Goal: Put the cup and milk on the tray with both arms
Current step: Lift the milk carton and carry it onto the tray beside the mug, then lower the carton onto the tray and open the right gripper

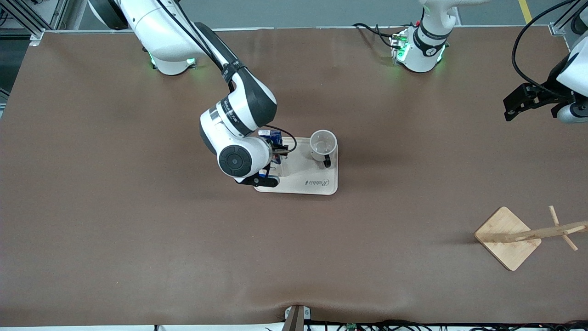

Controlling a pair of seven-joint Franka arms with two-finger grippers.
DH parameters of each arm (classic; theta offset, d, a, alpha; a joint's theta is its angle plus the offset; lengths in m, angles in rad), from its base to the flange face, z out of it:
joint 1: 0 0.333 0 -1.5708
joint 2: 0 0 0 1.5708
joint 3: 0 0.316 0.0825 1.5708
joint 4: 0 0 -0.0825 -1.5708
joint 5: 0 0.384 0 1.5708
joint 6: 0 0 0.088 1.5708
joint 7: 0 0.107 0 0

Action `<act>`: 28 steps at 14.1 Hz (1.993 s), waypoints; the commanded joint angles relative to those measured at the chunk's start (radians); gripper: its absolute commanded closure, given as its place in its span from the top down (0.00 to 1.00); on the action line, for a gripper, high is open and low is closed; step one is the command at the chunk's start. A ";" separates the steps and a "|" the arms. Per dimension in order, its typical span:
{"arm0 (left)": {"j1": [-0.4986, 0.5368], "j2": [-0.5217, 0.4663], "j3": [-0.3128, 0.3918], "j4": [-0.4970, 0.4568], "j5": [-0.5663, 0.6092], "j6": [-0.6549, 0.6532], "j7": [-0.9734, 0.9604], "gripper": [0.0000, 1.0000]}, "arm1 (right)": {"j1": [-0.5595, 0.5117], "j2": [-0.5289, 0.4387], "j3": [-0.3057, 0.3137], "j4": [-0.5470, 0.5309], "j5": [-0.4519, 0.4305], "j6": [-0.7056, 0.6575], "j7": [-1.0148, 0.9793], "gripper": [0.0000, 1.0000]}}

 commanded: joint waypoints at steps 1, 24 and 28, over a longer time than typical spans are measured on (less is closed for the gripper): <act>0.007 -0.015 -0.002 -0.006 -0.014 -0.001 0.020 1.00 | -0.018 0.010 0.010 0.011 0.000 -0.053 -0.010 0.00; 0.010 -0.012 -0.002 0.005 -0.014 0.003 0.020 1.00 | -0.031 0.039 0.010 0.004 0.083 -0.073 -0.010 1.00; 0.007 -0.012 -0.007 0.005 -0.014 0.003 0.020 1.00 | -0.038 0.033 0.010 0.011 0.083 -0.080 -0.010 1.00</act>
